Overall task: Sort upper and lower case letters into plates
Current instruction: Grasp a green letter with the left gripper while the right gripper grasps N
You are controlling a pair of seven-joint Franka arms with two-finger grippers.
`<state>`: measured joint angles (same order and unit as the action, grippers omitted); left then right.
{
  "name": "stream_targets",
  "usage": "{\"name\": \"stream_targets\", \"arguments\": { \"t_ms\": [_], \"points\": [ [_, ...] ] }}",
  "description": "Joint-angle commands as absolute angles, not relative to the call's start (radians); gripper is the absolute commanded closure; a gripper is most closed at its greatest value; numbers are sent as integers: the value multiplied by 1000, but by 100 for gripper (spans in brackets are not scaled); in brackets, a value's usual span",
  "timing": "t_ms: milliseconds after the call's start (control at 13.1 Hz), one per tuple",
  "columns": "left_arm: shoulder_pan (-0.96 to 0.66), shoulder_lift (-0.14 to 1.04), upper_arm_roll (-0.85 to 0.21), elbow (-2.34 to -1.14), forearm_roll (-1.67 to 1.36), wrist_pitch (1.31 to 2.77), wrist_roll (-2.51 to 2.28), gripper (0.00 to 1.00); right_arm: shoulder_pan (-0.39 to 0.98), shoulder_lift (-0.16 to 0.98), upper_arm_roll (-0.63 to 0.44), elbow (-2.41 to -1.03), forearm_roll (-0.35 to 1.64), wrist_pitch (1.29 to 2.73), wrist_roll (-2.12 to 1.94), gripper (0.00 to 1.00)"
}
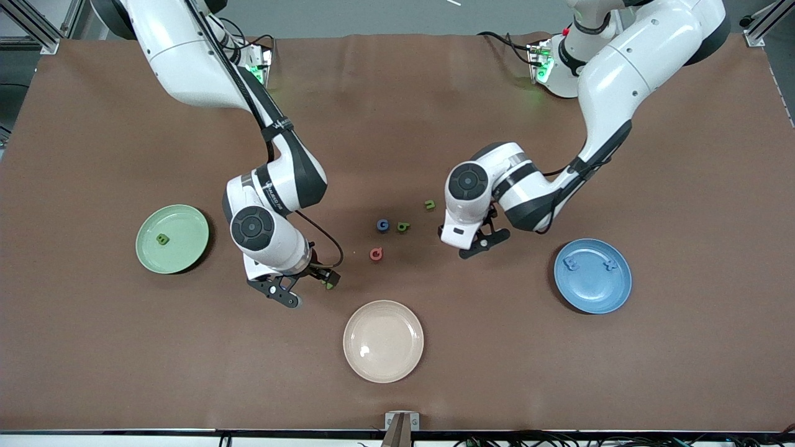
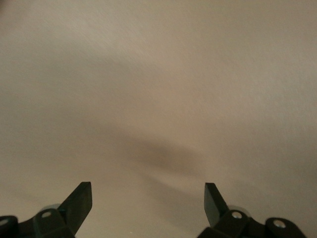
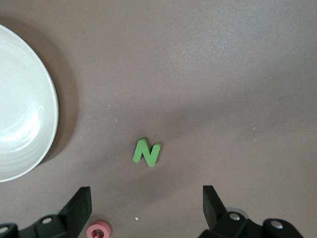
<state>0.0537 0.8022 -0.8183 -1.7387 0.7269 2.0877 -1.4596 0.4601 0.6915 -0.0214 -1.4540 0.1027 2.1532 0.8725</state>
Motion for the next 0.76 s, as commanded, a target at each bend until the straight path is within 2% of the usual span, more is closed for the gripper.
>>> {"name": "stream_targets", "arguments": {
  "t_ms": [0,153,686],
  "points": [
    [67,784,-816,-1853,804,2219,-1499,3,463,695,-23,-1450,92,2145,897,1],
    [64,791,-816,-1881,845,2289,-1532,7,463,698,-23,-1457,101,2146,900,1],
    [-11,819,-815,-1868,851,2352,-1546,19,466,765,-21,-1453,235,2158,986,2]
  ]
}}
